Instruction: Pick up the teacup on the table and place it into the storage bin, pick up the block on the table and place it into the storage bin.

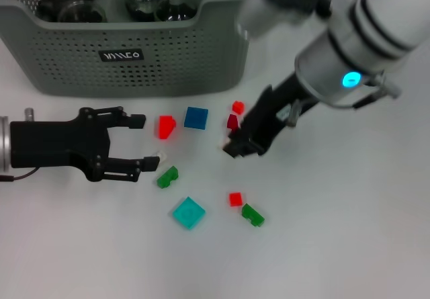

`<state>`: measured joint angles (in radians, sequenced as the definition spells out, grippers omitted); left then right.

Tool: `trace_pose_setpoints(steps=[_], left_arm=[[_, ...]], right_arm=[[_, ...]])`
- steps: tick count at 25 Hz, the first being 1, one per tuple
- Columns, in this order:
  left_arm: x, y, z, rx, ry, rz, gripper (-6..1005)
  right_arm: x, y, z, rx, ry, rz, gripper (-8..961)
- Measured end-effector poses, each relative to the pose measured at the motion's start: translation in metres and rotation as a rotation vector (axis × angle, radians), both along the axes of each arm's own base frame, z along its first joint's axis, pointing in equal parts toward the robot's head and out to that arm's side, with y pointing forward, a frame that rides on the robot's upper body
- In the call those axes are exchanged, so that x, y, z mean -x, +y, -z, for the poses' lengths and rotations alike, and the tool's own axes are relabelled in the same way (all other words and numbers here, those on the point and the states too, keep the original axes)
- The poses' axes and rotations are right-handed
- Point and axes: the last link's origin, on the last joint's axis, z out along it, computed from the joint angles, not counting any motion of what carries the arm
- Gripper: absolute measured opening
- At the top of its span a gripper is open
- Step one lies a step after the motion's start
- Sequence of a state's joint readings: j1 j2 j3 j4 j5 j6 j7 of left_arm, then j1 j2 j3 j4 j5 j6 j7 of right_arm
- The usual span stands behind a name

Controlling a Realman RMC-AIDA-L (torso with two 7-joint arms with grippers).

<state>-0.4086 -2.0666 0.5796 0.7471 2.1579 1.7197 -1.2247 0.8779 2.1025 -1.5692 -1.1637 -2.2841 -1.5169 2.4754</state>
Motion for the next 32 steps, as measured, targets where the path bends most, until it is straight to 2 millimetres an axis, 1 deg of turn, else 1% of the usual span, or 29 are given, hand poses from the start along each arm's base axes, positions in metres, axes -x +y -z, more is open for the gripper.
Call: trace_pose_setpoints(steps=[2, 4, 6, 7, 9, 10, 11, 13, 14, 17, 20, 25, 28, 32], left_arm=[[0.004, -0.001, -0.001, -0.031, -0.007, -0.025, 852], [0.008, -0.003, -0.001, -0.058, -0.010, -0.048, 854], [0.012, -0.004, -0.002, -0.073, -0.009, -0.067, 856], [0.014, -0.005, -0.002, -0.079, -0.009, -0.075, 856], [0.015, -0.006, -0.002, -0.089, -0.016, -0.087, 856], [0.015, -0.007, -0.002, -0.093, -0.020, -0.090, 856], [0.015, -0.007, -0.001, -0.094, -0.025, -0.092, 856], [0.014, -0.008, 0.000, -0.090, -0.031, -0.090, 855], [0.014, -0.008, 0.000, -0.089, -0.033, -0.088, 855], [0.012, -0.008, 0.001, -0.081, -0.042, -0.085, 855], [0.012, -0.009, 0.003, -0.068, -0.053, -0.088, 855], [0.013, -0.009, 0.005, -0.073, -0.052, -0.078, 856], [0.014, -0.008, 0.004, -0.091, -0.044, -0.064, 854], [0.013, -0.005, 0.001, -0.101, -0.039, -0.055, 853]], right_arm=[[0.024, 0.000, -0.015, -0.020, 0.049, -0.029, 202], [0.056, 0.005, -0.029, -0.053, 0.110, -0.086, 202], [0.080, 0.012, -0.037, -0.086, 0.150, -0.139, 201], [0.094, 0.018, -0.040, -0.115, 0.169, -0.174, 201], [0.114, 0.032, -0.039, -0.183, 0.194, -0.238, 201], [0.126, 0.046, -0.033, -0.236, 0.201, -0.286, 201], [0.126, 0.046, -0.033, -0.236, 0.201, -0.286, 201], [0.133, 0.062, -0.023, -0.284, 0.208, -0.313, 201], [0.133, 0.071, -0.018, -0.309, 0.208, -0.315, 201], [0.129, 0.090, -0.009, -0.369, 0.206, -0.314, 202], [0.121, 0.098, -0.005, -0.398, 0.198, -0.299, 211], [0.107, 0.104, -0.003, -0.423, 0.155, -0.269, 254], [0.102, 0.103, -0.007, -0.424, 0.149, -0.271, 361], [0.101, 0.084, -0.025, -0.379, 0.165, -0.282, 504]])
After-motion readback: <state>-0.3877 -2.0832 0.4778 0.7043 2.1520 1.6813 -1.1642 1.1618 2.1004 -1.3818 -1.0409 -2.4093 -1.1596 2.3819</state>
